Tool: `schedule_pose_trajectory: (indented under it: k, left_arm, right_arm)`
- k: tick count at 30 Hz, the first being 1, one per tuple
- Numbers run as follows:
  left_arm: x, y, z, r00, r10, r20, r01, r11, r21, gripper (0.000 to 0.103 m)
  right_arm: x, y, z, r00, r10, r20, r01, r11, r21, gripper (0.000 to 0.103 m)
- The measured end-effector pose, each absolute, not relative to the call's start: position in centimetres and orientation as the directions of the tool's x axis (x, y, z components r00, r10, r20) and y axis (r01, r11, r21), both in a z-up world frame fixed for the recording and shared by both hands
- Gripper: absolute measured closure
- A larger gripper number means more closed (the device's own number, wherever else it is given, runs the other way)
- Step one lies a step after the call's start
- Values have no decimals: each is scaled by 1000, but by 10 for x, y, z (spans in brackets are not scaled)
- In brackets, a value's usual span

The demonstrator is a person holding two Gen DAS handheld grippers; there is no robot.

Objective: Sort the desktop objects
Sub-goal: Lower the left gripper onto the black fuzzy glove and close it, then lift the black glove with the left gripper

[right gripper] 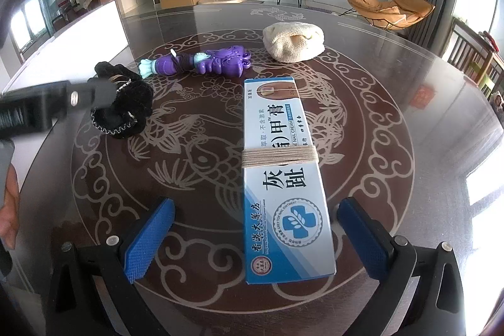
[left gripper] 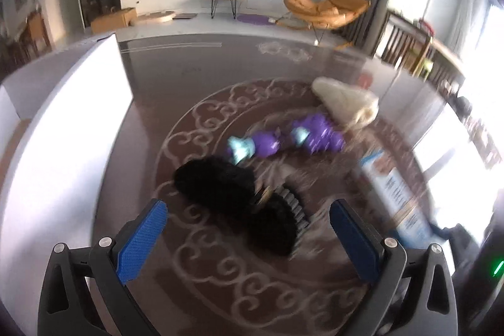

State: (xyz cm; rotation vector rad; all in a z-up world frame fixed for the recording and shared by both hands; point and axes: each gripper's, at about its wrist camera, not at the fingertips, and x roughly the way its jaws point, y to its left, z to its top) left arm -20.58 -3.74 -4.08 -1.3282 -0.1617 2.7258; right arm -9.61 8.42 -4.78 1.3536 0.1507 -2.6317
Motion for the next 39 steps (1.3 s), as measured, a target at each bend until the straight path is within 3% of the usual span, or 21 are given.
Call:
schedule_pose_trajectory:
  k: [8,15,17,20,23,30,31,33,34,35,39]
  left_arm:
    - [-239,-20,-72,-556,-5,-831,80,-996,-48,0]
    - [-245,-18,-89,-539,-6,-842,8,-1000,2,1]
    - [-237,-14,-85,-582,30,-812,-60,-998,6,32]
    - [-223,-7,-82,-600,64,-797,-128,-992,16,55]
    - [-203,-5,-80,-594,91,-799,-163,-987,9,63]
    - [-116,-10,-78,-588,171,-790,-286,-958,6,62]
    - [-109,-11,-78,-590,177,-787,-292,-956,4,59]
    - [-100,-11,-80,-588,174,-790,-296,-955,10,36]
    - [-99,-11,-82,-582,161,-797,-287,-958,16,15]
    - [-100,-12,-83,-575,143,-805,-275,-961,26,7]
    - [-103,-15,-86,-572,115,-812,-231,-973,25,0]
  right_arm:
    - [-96,85,-48,-570,-112,-814,204,-979,-8,0]
    - [-96,84,-47,-570,-111,-814,203,-979,-9,0]
    - [-96,83,-47,-570,-111,-814,203,-979,-9,0]
    - [-95,84,-47,-570,-111,-814,203,-979,-9,0]
    - [-96,83,-47,-570,-111,-814,203,-979,-9,0]
    - [-95,83,-47,-570,-111,-814,203,-979,-9,0]
    - [-95,83,-47,-570,-111,-814,203,-979,-8,0]
    - [-95,83,-47,-570,-111,-814,203,-979,-8,0]
    - [-95,83,-47,-570,-111,-814,203,-979,-8,0]
    - [-95,84,-47,-570,-111,-814,203,-979,-8,0]
    - [-95,83,-47,-570,-111,-814,203,-979,-8,0]
